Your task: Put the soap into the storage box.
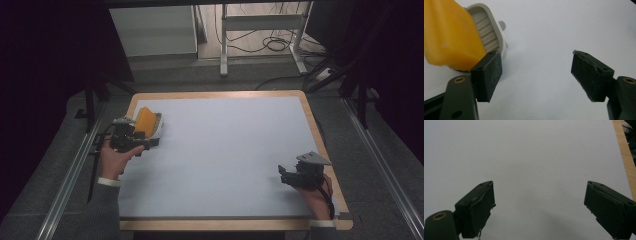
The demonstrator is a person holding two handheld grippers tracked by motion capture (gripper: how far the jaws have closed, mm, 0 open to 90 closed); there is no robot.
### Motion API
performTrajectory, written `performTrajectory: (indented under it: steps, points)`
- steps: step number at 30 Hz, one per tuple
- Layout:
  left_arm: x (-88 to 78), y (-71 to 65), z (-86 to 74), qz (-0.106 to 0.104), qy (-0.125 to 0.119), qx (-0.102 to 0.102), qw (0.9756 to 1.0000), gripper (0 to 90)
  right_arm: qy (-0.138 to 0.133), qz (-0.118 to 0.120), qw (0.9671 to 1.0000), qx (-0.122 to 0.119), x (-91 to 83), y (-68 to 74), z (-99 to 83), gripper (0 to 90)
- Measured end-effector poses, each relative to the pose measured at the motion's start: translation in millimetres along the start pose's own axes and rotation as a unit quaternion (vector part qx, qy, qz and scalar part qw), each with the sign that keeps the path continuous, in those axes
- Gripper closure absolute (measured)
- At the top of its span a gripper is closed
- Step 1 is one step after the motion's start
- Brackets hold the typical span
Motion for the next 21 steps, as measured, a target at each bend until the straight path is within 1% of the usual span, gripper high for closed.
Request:
performTrajectory:
  steps: [1,3,6,10,13,18,21]
  points:
    - [0.2,-1.5,-3.0,-0.001,0.0,0.002,1.0,24.5,0.0,0.0,1.0,0.0,-0.1,0.2,0.1,9.5]
    - [0.7,-5.4,-11.4,0.005,-0.004,0.008,1.0,23.9,-0.001,0.001,1.0,0.0,-0.2,0.6,0.2,9.5]
    - [2.6,-10.8,-24.7,0.002,-0.005,0.012,0.9999,23.5,0.0,0.001,1.0,-0.002,-0.1,0.7,0.1,9.5]
    - [5.2,-15.6,-39.1,0.0,0.003,0.025,0.9997,23.1,-0.001,0.0,1.0,-0.001,-0.3,0.8,0.2,9.5]
    - [5.3,-16.1,-46.6,-0.001,0.005,0.024,0.9997,22.2,-0.002,0.001,1.0,-0.003,-0.7,1.5,0.5,9.5]
    - [3.7,-18.6,-60.8,-0.009,-0.006,0.012,0.9999,22.3,-0.001,0.001,1.0,-0.004,-0.7,2.5,0.8,9.5]
    - [4.8,-20.2,-64.5,-0.012,-0.004,0.014,0.9998,22.3,0.0,0.002,1.0,-0.005,-0.3,2.6,0.6,9.5]
Point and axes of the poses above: each handheld gripper's, and its own axes: x roughly forward along the jaws, z roughly out of its top, y roughly to its left, the point moved 3 cm from there along x, roughly forward along the jaws, and after that the axes turned 1 degree about -z, right-handed, at the moved point
